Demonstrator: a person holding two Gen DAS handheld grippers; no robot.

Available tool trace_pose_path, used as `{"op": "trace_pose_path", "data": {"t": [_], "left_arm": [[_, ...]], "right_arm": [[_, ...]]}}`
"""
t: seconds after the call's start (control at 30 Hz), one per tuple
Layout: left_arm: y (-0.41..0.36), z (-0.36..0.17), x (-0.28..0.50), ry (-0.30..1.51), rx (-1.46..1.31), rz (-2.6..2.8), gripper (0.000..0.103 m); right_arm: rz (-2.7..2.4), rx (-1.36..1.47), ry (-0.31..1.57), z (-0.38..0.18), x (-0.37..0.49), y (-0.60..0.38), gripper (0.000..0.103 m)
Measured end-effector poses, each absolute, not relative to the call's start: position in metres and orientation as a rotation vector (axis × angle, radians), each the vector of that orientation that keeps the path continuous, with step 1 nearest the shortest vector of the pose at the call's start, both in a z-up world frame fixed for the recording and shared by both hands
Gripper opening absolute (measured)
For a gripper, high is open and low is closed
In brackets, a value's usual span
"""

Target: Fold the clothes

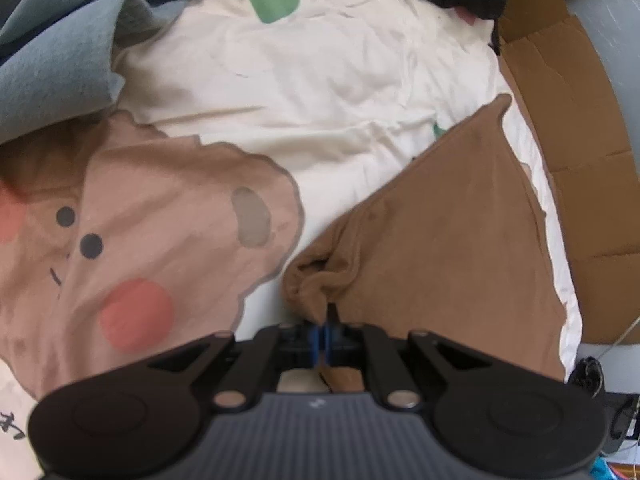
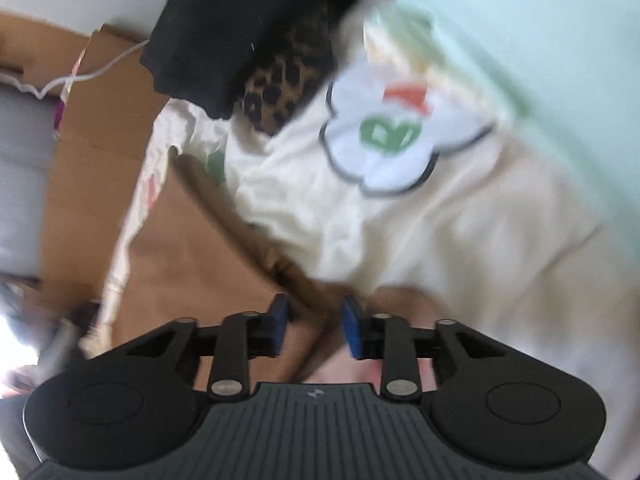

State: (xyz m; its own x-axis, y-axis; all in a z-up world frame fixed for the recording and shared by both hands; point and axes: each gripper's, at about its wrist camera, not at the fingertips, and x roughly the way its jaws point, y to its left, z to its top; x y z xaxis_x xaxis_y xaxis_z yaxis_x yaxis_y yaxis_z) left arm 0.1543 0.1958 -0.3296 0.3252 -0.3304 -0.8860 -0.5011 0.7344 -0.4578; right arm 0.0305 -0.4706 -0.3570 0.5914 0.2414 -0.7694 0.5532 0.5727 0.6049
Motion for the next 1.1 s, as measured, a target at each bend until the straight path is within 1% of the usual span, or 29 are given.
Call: {"op": "trace_pose_path", "data": {"t": [0.1, 0.2, 0.3, 0.37, 0.4, 0.5, 0.63, 0.77, 0.97, 1.1], "left_arm": [[0.194, -0.33, 0.155, 1.282, -0.764, 0.11, 0.004], [0.194, -0.333, 0.155, 1.283, -0.776, 0.102, 0.004], [0.196, -0.338, 0.153, 1.289, -0.809, 0.112, 0.007], [0.197, -0.339, 0.153, 1.29, -0.822, 0.114, 0.007], [0.197, -0.337, 0.153, 1.283, -0.825, 0.113, 0.007], [0.194, -0.334, 0.151, 1.288, -0.839, 0.119, 0.007], [0.184, -0.326, 0.156, 1.32, -0.765, 0.099, 0.006], [0.183, -0.315, 0.159, 1.302, -0.744, 0.101, 0.005], [0.175, -0.294, 0.164, 1.274, -0.681, 0.097, 0.003], [0.174, -0.282, 0.163, 1.266, -0.659, 0.096, 0.003]], "right_arm": [[-0.25, 0.822, 0.95, -0.336, 0.033, -0.472, 0.034], [-0.162, 0.71, 0.948, -0.319, 0.047, -0.465, 0.034], [-0.065, 0.692, 0.934, -0.311, 0.066, -0.445, 0.034], [0.016, 0.672, 0.932, -0.309, 0.08, -0.423, 0.033], [0.064, 0.649, 0.938, -0.31, 0.089, -0.409, 0.032], [0.182, 0.567, 0.984, -0.316, 0.114, -0.369, 0.021], [0.308, 0.453, 1.025, -0.322, 0.143, -0.318, 0.021], [0.353, 0.428, 1.045, -0.33, 0.157, -0.285, 0.021], [0.379, 0.378, 1.158, -0.356, 0.138, -0.254, 0.021], [0.404, 0.313, 1.207, -0.366, 0.123, -0.246, 0.023]]}}
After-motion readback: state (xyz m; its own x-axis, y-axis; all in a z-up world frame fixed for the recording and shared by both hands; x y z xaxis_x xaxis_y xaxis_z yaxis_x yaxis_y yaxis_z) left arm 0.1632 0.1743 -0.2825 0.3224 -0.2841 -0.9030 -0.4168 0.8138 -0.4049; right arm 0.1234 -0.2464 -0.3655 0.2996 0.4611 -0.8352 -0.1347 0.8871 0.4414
